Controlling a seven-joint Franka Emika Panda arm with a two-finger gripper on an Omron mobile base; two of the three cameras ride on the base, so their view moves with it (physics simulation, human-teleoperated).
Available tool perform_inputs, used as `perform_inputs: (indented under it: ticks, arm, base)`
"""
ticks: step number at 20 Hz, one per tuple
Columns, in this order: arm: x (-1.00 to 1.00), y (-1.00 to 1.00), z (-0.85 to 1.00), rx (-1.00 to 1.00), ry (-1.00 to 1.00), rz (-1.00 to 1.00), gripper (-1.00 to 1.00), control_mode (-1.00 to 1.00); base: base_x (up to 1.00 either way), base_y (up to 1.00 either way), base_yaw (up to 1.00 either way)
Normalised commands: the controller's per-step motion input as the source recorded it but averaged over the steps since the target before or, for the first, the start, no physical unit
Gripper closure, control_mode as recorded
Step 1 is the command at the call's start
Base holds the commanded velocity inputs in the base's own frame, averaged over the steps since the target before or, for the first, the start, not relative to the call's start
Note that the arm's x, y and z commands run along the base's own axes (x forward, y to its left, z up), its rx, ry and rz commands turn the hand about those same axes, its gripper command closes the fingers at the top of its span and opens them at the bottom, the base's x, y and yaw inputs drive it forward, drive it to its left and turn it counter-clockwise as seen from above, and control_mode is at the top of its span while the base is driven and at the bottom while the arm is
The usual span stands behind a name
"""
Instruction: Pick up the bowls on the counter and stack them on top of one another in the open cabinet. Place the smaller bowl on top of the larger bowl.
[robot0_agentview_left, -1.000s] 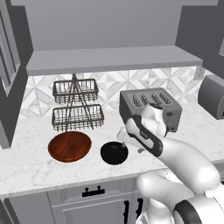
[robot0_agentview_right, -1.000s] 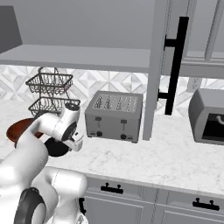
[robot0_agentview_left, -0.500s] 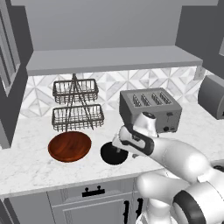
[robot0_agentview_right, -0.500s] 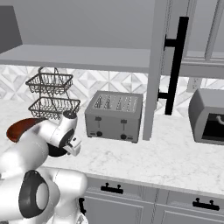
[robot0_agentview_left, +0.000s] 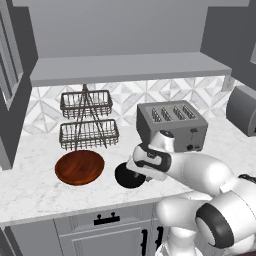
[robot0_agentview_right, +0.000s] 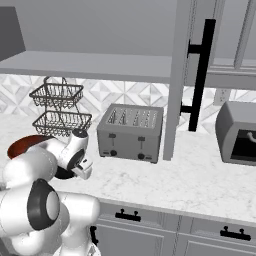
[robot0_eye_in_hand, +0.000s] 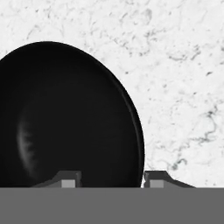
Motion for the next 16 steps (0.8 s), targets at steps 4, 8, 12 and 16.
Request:
perform_inputs:
  ticks: [4, 8, 12, 16]
  arm:
    - [-0.01, 0.00, 0.01, 0.01, 0.00, 0.00, 1.00, -1.00]
    - [-0.22, 0.11, 0.50, 0.00, -0.05, 0.00, 1.00, -1.00]
    - [-0.59, 0.15, 1.00, 0.00, -0.27, 0.00, 1.00, -1.00]
    - [-0.26, 0.63, 0.98, 0.01, -0.20, 0.00, 1.00, -1.00]
  base:
    - [0.00, 0.00, 0.00]
    - [0.00, 0.00, 0.00]
    - [0.00, 0.00, 0.00]
    - [0.00, 0.00, 0.00]
